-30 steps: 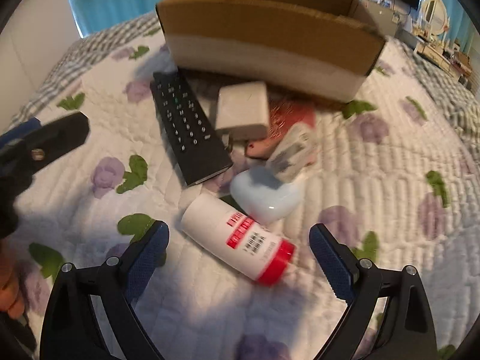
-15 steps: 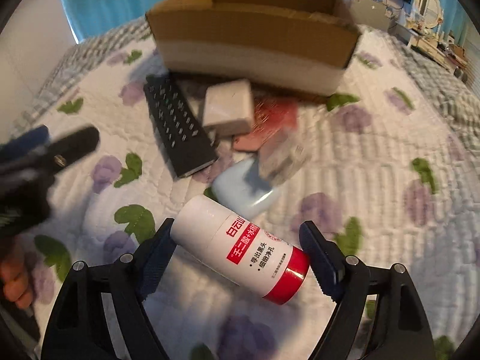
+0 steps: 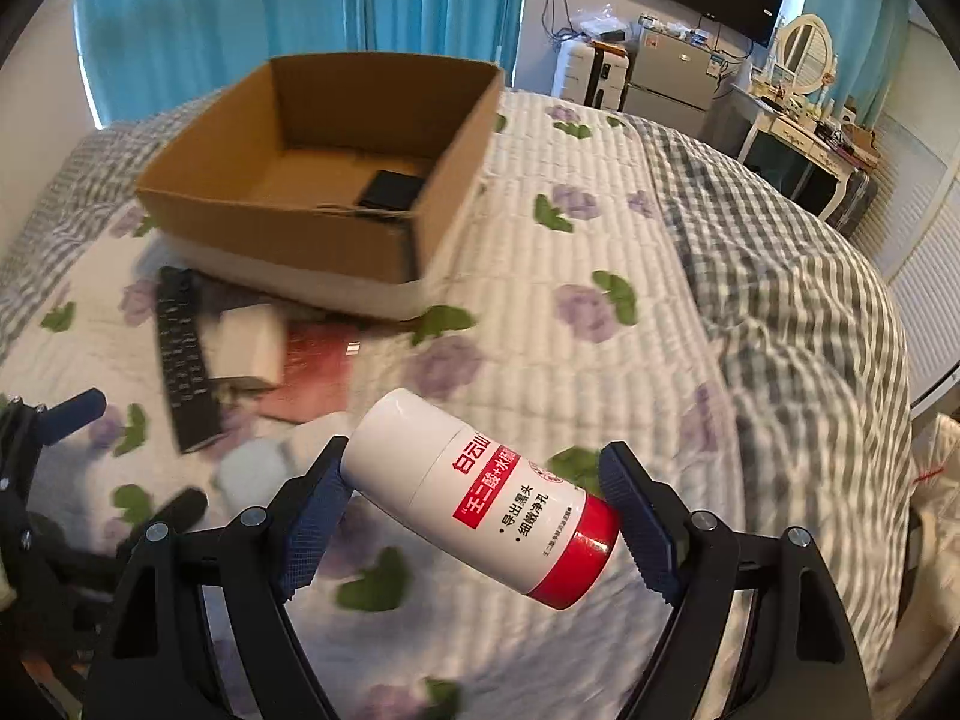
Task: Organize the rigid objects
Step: 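Grasp the white square charger with the left tool while the right tool holds the bottle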
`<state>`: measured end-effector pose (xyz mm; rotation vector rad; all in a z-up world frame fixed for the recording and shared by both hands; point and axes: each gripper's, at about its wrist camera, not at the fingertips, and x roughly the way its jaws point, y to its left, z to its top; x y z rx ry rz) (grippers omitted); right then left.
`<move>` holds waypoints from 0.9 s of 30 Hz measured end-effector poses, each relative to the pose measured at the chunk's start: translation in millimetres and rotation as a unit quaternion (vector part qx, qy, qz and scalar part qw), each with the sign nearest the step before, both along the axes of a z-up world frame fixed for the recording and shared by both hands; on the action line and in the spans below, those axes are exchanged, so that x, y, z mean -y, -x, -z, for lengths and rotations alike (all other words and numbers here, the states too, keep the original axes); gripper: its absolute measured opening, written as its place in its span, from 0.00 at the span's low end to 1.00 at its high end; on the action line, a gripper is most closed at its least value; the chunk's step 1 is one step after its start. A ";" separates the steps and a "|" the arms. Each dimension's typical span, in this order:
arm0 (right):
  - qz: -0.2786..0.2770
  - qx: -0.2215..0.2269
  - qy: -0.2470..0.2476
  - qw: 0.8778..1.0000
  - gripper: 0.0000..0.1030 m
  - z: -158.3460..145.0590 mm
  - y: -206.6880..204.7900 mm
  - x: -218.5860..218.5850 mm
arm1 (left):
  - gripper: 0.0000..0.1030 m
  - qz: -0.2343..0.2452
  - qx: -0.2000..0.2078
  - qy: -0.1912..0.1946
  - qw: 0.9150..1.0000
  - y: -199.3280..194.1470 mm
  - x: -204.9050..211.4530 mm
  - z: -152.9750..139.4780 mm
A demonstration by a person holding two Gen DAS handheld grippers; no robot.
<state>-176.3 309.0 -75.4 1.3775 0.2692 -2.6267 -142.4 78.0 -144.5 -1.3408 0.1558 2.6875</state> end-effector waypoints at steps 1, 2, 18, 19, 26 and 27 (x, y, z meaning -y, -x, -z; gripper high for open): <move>0.000 0.000 -0.003 1.000 0.80 0.8 4.3 -3.9 | 1.00 0.008 0.003 -0.002 1.000 4.0 -7.6 2.8; -0.002 0.003 -0.004 1.000 0.80 2.4 11.6 -8.8 | 1.00 0.012 0.005 -0.004 1.000 6.6 -13.2 5.5; 0.009 0.018 0.036 0.999 0.80 26.5 29.0 -33.0 | 0.64 0.043 0.070 -0.045 0.996 44.0 -49.0 49.8; 0.008 0.017 0.035 0.999 0.80 26.1 28.0 -32.9 | 0.64 0.040 0.069 -0.047 0.996 42.8 -47.6 48.6; 0.009 -0.008 0.031 0.999 0.80 9.1 14.4 -29.6 | 0.64 0.039 0.037 -0.051 0.997 24.0 -38.2 10.7; 0.008 -0.010 0.031 0.999 0.80 5.4 13.0 -28.9 | 0.64 0.039 0.029 -0.049 0.998 22.2 -35.3 1.9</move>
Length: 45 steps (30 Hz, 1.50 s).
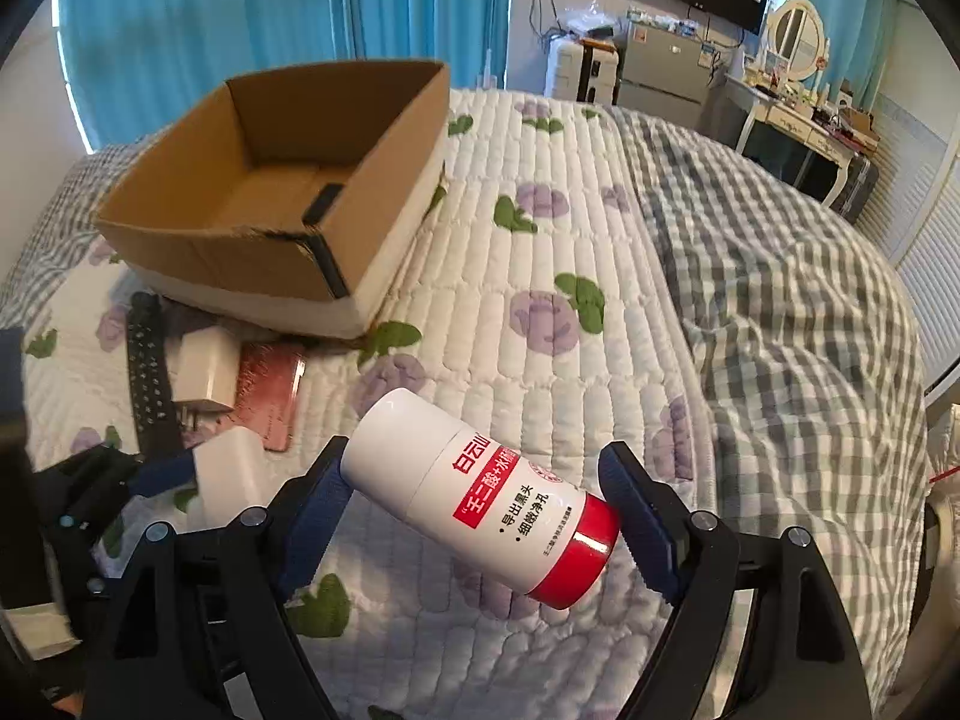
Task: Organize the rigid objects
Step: 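Grasp the white square charger with the left tool while the right tool holds the bottle, then lower the charger and bottle into the box and open both tools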
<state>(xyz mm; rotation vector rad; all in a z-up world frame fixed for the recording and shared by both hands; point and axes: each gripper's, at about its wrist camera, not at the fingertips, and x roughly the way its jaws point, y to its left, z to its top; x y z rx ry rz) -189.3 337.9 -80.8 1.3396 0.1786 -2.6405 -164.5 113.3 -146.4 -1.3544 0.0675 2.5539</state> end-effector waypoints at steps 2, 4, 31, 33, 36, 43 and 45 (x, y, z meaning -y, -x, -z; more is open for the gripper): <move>-0.002 -0.009 -0.002 1.000 0.80 -10.8 -3.7 2.1 | 0.64 -0.003 -0.018 0.000 1.000 -5.0 5.0 -17.7; -0.003 -0.021 -0.002 1.000 0.80 -25.7 -7.8 4.5 | 0.64 -0.006 -0.038 -0.001 0.999 -6.9 11.7 -36.8; -0.075 -0.146 0.009 0.986 0.80 -133.8 88.3 103.0 | 0.64 -0.038 -0.108 0.088 0.990 145.0 83.4 -87.5; -0.074 -0.138 0.009 0.988 0.80 -122.1 99.9 104.6 | 0.64 -0.035 -0.097 0.090 0.991 155.6 81.9 -75.3; -0.075 -0.122 0.011 0.990 0.80 -102.5 116.0 106.1 | 0.64 -0.036 -0.086 0.095 0.991 160.5 79.8 -61.2; -0.071 -0.105 0.022 0.992 0.80 -81.2 129.7 97.1 | 0.71 -0.040 -0.096 0.109 0.989 159.1 73.7 -52.7; -0.070 -0.104 0.022 0.992 0.80 -80.5 126.6 95.6 | 0.82 -0.043 -0.107 0.115 0.987 155.8 71.7 -58.1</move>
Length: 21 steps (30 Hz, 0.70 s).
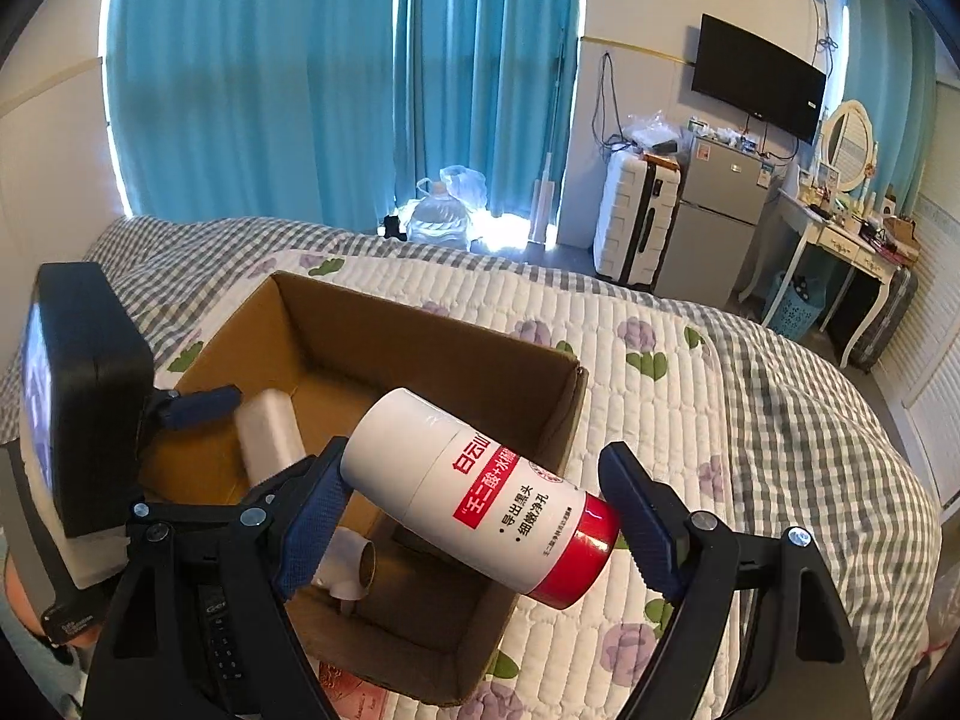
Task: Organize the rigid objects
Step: 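Lower the charger and bottle into the box and open both tools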
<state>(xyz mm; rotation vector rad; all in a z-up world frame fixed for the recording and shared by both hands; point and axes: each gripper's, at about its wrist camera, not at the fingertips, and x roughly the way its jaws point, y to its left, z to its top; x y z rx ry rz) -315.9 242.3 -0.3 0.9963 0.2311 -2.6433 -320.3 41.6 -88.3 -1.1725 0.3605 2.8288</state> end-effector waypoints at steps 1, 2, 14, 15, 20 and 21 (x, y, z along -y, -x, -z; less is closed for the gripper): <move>0.000 -0.001 -0.001 1.000 0.80 -0.6 -1.3 -0.3 | 0.83 0.001 -0.005 -0.005 1.000 -1.9 1.9 -3.9; 0.000 -0.003 -0.003 1.000 0.80 -1.7 -2.6 -0.3 | 0.84 0.003 -0.009 -0.014 1.000 -5.3 3.0 -8.7; -0.019 -0.002 -0.034 0.999 0.80 6.9 15.1 24.7 | 0.92 -0.020 -0.038 -0.048 0.998 -38.2 43.6 -48.6; -0.021 0.002 -0.043 0.999 0.80 15.3 22.3 30.6 | 0.92 -0.023 -0.037 -0.050 0.998 -38.4 47.8 -48.0; -0.017 0.007 -0.064 0.998 0.85 39.2 42.9 45.4 | 0.92 -0.035 -0.035 -0.059 0.997 -37.6 58.4 -46.6; -0.014 -0.008 -0.073 0.997 0.88 38.8 41.2 46.8 | 0.92 -0.036 -0.035 -0.060 0.997 -39.2 58.8 -46.8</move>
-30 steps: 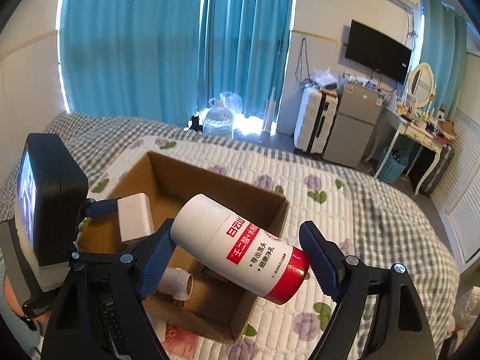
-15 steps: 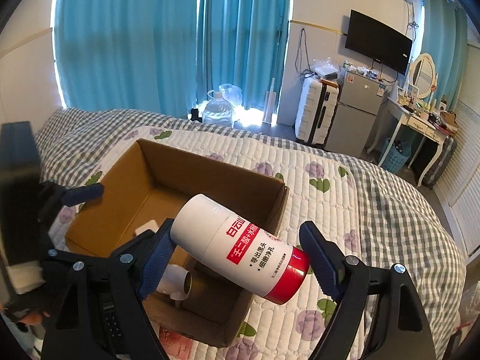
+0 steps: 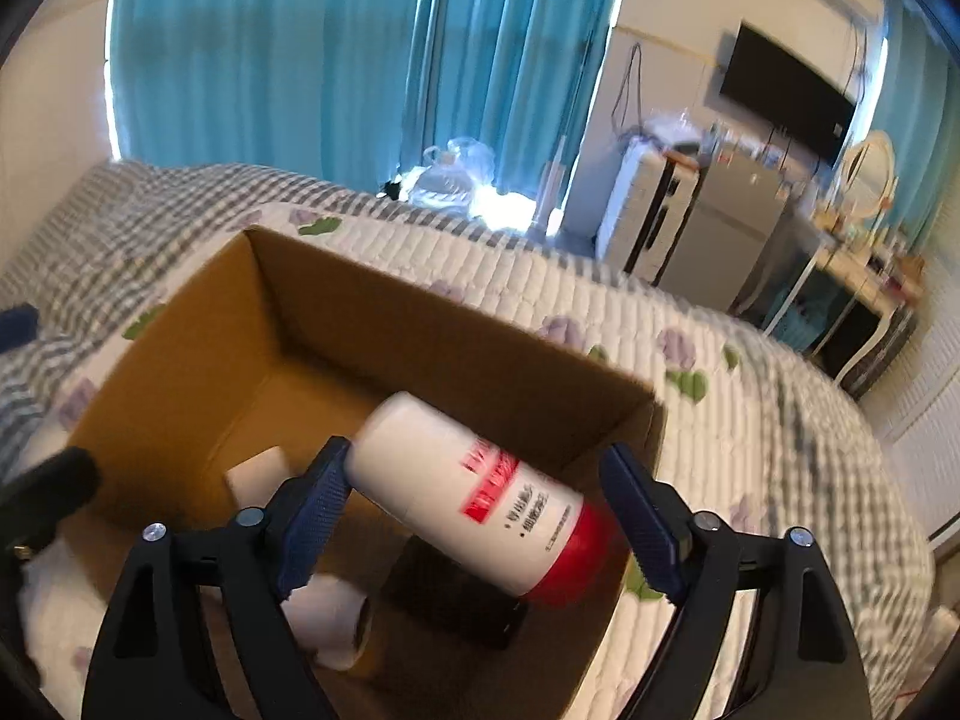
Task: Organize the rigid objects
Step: 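Lower the charger and bottle into the box and open both tools, then grasp the light blue earbud case with the right tool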
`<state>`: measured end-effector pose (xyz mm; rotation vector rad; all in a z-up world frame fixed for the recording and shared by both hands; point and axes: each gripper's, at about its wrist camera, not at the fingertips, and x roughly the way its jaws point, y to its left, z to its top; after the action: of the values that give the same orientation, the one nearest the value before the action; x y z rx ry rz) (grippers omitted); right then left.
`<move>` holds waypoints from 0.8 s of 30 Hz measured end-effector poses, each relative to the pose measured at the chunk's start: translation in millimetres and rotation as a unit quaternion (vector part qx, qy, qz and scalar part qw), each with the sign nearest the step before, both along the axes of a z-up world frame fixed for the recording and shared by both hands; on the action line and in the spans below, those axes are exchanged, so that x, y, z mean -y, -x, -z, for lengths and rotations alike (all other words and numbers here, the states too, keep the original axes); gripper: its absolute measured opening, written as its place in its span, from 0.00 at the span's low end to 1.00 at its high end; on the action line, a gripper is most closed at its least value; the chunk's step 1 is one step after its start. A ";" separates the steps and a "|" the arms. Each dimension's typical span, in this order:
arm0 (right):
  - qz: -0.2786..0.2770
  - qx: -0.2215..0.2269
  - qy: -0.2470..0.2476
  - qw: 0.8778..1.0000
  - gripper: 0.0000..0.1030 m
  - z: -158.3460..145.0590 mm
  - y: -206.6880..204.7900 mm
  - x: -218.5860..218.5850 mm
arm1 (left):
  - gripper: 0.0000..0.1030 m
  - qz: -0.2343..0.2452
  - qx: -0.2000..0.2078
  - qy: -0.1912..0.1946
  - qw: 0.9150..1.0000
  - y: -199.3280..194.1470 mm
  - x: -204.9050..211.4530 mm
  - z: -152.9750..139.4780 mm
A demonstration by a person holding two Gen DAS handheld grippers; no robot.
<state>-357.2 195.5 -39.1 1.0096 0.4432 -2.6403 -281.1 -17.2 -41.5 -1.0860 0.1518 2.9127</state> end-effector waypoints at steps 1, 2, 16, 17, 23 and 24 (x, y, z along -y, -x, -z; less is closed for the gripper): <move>0.002 -0.008 -0.003 1.000 0.93 -0.9 -2.2 0.2 | 0.92 0.001 -0.001 -0.004 1.000 -1.6 0.7 -0.5; 0.003 -0.015 -0.001 1.000 0.94 -3.4 -4.2 -0.6 | 0.94 0.005 -0.003 -0.013 1.000 -4.6 1.9 -3.0; 0.029 -0.015 0.052 0.998 1.00 -94.6 -125.7 -50.1 | 1.00 -0.007 -0.027 -0.025 0.999 -99.2 8.2 -56.7; 0.027 -0.014 0.052 0.998 1.00 -96.9 -135.1 -50.0 | 1.00 -0.010 -0.027 -0.025 0.999 -108.5 8.9 -56.8; 0.003 0.019 0.065 0.998 1.00 -72.1 -195.7 -43.4 | 1.00 -0.035 0.006 -0.048 0.998 -145.7 16.2 -28.8; 0.001 0.028 0.062 0.998 1.00 -59.1 -202.9 -41.1 | 1.00 -0.037 0.011 -0.053 0.998 -150.4 17.0 -21.3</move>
<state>-154.3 236.5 20.0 1.0432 0.2639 -2.5966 -130.7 -34.1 -20.2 -1.1293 -0.0451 2.9336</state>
